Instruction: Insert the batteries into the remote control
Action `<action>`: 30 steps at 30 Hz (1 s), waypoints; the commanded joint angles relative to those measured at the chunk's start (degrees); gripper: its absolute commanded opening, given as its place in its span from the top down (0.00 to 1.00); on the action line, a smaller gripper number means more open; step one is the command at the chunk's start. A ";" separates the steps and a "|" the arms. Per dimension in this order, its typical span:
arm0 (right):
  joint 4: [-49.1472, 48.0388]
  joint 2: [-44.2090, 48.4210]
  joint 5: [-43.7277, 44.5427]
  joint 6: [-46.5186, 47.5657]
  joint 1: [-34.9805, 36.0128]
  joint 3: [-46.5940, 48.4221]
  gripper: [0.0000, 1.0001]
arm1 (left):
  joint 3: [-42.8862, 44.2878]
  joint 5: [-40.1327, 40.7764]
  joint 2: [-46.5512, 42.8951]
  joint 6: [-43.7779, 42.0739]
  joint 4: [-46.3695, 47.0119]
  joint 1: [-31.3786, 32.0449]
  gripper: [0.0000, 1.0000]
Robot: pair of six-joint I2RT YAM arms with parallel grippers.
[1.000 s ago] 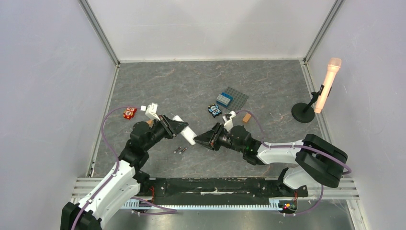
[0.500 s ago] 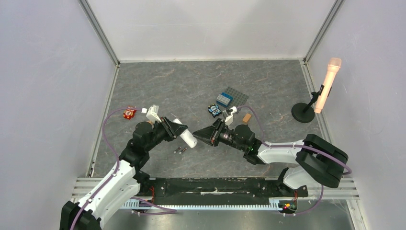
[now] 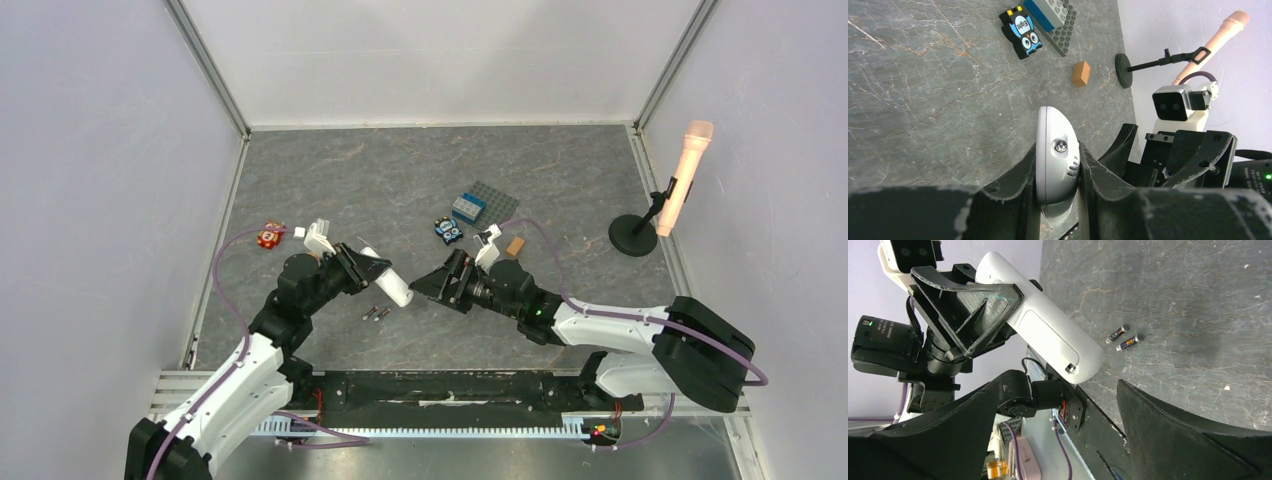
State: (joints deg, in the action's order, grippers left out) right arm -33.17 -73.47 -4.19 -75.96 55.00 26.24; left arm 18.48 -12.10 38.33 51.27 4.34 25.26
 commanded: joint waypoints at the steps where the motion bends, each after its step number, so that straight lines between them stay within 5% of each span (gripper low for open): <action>1: 0.58 2.03 0.57 3.66 0.09 1.42 0.09 | 3.19 -0.61 -1.09 7.41 2.08 0.08 0.97; 9: -10.03 0.72 -2.17 -2.86 0.17 2.64 0.09 | 3.27 -4.18 -3.60 23.66 7.78 0.06 0.96; 19: -17.19 -3.02 -6.59 -7.72 0.54 5.95 0.61 | 0.33 -4.65 -6.85 31.97 12.41 0.14 0.92; 22: -17.20 -1.70 -5.83 -7.82 0.48 5.02 0.80 | 0.46 -5.45 -7.34 31.28 12.00 0.08 0.72; 26: -15.71 1.22 -8.64 -5.52 -1.01 3.97 0.90 | 1.50 -7.71 -8.87 28.00 8.25 -0.18 0.37; 30: -9.64 5.00 -16.70 -2.31 -4.94 3.21 0.93 | 2.93 -14.50 -8.81 24.31 7.59 -1.11 0.27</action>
State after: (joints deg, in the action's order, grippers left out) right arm -45.80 -73.12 -13.37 -82.24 53.30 30.13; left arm 18.72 -19.18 29.87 80.05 12.08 25.02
